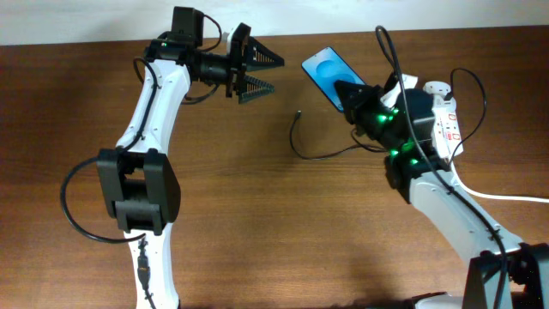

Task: Plug charger to phone and switch on socket

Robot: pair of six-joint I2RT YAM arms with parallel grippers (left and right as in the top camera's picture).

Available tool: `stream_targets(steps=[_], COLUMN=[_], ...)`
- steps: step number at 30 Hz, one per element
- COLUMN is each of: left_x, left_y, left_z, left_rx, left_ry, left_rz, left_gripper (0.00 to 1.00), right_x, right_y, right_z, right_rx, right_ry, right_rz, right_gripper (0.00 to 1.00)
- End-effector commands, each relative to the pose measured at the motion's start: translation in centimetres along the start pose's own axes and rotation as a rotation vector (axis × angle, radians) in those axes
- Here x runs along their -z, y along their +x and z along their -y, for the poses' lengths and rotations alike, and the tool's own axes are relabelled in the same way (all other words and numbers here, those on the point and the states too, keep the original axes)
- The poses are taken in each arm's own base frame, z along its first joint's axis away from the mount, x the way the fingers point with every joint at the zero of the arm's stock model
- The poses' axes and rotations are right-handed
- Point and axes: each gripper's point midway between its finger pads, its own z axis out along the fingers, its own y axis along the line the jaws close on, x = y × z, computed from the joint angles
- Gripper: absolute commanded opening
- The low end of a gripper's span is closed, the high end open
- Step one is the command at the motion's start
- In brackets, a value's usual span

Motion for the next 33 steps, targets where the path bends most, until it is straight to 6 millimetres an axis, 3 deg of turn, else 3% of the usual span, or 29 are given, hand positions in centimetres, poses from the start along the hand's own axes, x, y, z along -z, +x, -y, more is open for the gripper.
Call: stream_targets(steps=[1, 7, 11, 18, 27, 33], left_x=[-0.5, -1.5, -1.6, -1.5, -1.3, -1.3], left_y=[-0.6, -1.0, -1.2, -2.6, -3.7, -3.9], left_z=[0.7, 1.0, 0.9, 0.6, -0.3, -0.1], left_rx=[-0.002, 0.001, 0.019, 0.088, 0.12, 0.152], left_ry=[-0.008, -0.02, -0.026, -0.063, -0.114, -0.107], left_rz=[0.013, 0.023, 0.029, 0.09, 0.152, 0.161], left_gripper=[0.98, 0.97, 0.93, 0.91, 0.83, 0.73], right_x=[-0.8, -2.7, -3.6, -4.4, -5.9, -6.4], right_y=[0.3, 3.0, 3.5, 4.6, 6.7, 7.3], right_z=[-1.0, -2.0, -1.7, -3.7, -4.3, -4.2], right_rx=[-0.236, -0.227, -0.27, -0.263, -0.26, -0.258], right_ry=[-0.014, -0.078, -0.081, -0.121, -0.123, -0.12], right_rz=[0.127, 0.158, 0.146, 0.152, 0.116, 0.108], right_gripper=[0.04, 0.04, 0.04, 0.04, 0.04, 0.04])
